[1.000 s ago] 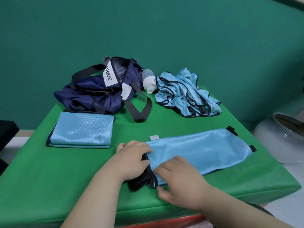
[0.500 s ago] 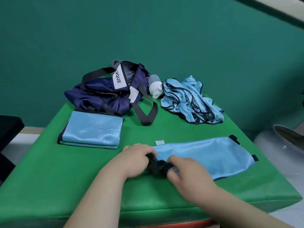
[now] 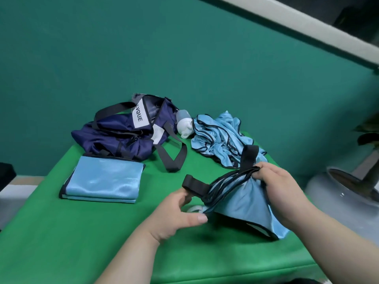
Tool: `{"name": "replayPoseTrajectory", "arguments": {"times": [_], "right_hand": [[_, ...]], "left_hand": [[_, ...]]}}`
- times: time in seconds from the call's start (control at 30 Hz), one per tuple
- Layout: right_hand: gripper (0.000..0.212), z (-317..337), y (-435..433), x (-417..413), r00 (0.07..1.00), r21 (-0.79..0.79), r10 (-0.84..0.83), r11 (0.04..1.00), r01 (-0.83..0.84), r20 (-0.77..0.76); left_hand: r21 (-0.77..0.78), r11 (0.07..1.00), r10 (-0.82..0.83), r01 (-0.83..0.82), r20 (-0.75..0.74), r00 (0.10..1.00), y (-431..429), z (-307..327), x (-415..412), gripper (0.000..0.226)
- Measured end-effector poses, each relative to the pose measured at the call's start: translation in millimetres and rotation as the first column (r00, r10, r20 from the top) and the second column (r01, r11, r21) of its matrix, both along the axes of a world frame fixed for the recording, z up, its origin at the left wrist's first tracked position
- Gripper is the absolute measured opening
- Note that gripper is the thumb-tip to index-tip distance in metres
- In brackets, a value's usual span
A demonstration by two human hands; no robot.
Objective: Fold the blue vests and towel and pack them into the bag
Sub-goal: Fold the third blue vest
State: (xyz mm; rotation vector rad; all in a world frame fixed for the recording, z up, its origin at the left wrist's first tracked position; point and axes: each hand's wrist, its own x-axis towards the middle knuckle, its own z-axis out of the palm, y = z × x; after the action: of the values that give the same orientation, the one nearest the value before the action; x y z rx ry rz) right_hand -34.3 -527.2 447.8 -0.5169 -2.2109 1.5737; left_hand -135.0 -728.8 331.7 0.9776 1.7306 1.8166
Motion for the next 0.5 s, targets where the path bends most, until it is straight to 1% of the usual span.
{"name": "replayPoseTrajectory", "arguments": {"times": [0.07, 0.1, 0.13, 0.17, 0.23, 0.3, 0.37, 0.4, 0.43, 0.5], "right_hand": [[0.023, 5, 7, 2, 0.999, -0.048, 0.026, 0.998, -0.027, -0.034], [0.019, 7, 9, 4, 0.998, -0.049, 0.031, 0.998, -0.033, -0.046], [0.018, 9, 12, 5, 0.998, -0.047, 0.035, 0.998, -0.038, -0.055], [0.020, 11, 14, 7, 0.998, -0.049, 0.038, 0.998, -0.041, -0.057], [0.029, 15, 17, 9, 0.997, -0.056, 0.047, 0.997, -0.051, -0.063], [0.033, 19, 18, 13, 0.996, -0.080, 0.042, 0.996, -0.048, -0.073], [0.026, 23, 21, 16, 0.994, -0.131, 0.049, 0.989, -0.063, -0.101], [0.019, 26, 21, 19, 0.992, -0.161, 0.065, 0.984, -0.082, -0.109], [0.019, 29, 19, 23, 0.992, -0.182, 0.072, 0.979, -0.091, -0.108], [0.037, 37, 18, 31, 0.987, -0.217, 0.099, 0.968, -0.124, -0.124]], "left_hand": [[-0.075, 0.997, 0.025, -0.031, -0.077, 0.997, 10, 1, 6, 0.080], [-0.106, 0.992, 0.059, -0.073, -0.128, 0.990, 15, 3, 10, 0.080], [-0.115, 0.985, 0.108, -0.128, -0.165, 0.980, 20, 6, 14, 0.077], [-0.084, 0.977, 0.179, -0.195, -0.169, 0.969, 26, 9, 19, 0.068], [0.031, 0.948, 0.318, -0.316, -0.134, 0.939, 35, 19, 29, 0.045], [0.110, 0.921, 0.383, -0.373, -0.079, 0.921, 39, 29, 33, 0.037], [0.167, 0.914, 0.369, -0.370, 0.036, 0.929, 38, 42, 38, 0.035], [0.195, 0.910, 0.359, -0.366, 0.071, 0.931, 36, 48, 40, 0.034], [0.222, 0.904, 0.356, -0.366, 0.087, 0.930, 36, 55, 43, 0.032], [0.262, 0.892, 0.353, -0.369, 0.107, 0.930, 35, 73, 52, 0.026]]}}
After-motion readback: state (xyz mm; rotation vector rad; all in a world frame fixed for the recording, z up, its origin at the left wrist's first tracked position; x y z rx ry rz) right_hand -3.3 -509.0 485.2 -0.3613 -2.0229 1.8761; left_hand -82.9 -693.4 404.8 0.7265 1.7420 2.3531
